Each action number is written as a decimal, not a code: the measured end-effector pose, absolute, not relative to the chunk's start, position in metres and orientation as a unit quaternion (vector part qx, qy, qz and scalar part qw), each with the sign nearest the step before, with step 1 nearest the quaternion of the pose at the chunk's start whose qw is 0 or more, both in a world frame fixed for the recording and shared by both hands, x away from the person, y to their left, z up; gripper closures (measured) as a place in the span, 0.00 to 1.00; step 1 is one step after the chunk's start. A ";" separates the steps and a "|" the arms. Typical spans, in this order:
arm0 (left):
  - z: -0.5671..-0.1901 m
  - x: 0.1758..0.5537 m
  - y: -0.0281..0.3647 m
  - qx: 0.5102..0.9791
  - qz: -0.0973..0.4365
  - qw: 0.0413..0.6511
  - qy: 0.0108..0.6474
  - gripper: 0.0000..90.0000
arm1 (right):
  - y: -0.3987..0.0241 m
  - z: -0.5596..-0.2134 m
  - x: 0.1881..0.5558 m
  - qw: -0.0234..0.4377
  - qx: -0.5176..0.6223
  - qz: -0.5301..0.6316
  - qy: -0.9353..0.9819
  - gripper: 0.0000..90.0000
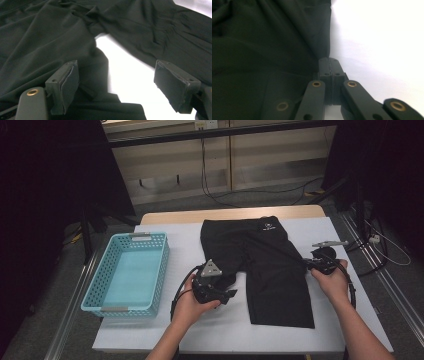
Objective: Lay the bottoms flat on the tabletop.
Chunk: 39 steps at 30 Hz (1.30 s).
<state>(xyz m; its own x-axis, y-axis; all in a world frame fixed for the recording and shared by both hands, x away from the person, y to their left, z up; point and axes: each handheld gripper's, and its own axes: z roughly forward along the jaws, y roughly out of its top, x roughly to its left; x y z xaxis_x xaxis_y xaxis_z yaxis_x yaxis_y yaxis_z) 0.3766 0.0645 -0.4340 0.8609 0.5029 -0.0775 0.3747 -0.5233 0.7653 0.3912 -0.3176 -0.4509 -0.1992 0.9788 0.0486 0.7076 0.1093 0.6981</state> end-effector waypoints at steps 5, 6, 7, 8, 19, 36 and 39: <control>-0.435 0.377 0.065 0.871 0.074 0.415 0.254 0.22 | -0.317 -0.454 0.390 0.236 0.583 0.291 0.721 0.87; -0.435 0.377 0.065 0.871 0.075 0.415 0.253 0.22 | -0.317 -0.455 0.389 0.237 0.587 0.290 0.717 0.82; -0.435 0.377 0.065 0.871 0.075 0.415 0.254 0.22 | -0.316 -0.454 0.388 0.240 0.584 0.290 0.719 0.81; -0.435 0.378 0.065 0.870 0.075 0.417 0.253 0.22 | -0.316 -0.454 0.387 0.245 0.579 0.293 0.721 0.79; -0.434 0.379 0.068 0.871 0.075 0.413 0.254 0.20 | -0.271 -0.439 0.348 0.233 0.518 0.337 0.751 0.47; -0.424 0.384 0.077 0.867 0.079 0.418 0.260 0.18 | -0.187 -0.443 0.312 0.154 0.417 0.381 0.811 0.64; -0.421 0.385 0.080 0.862 0.087 0.424 0.264 0.17 | -0.174 -0.444 0.310 0.146 0.398 0.383 0.821 0.63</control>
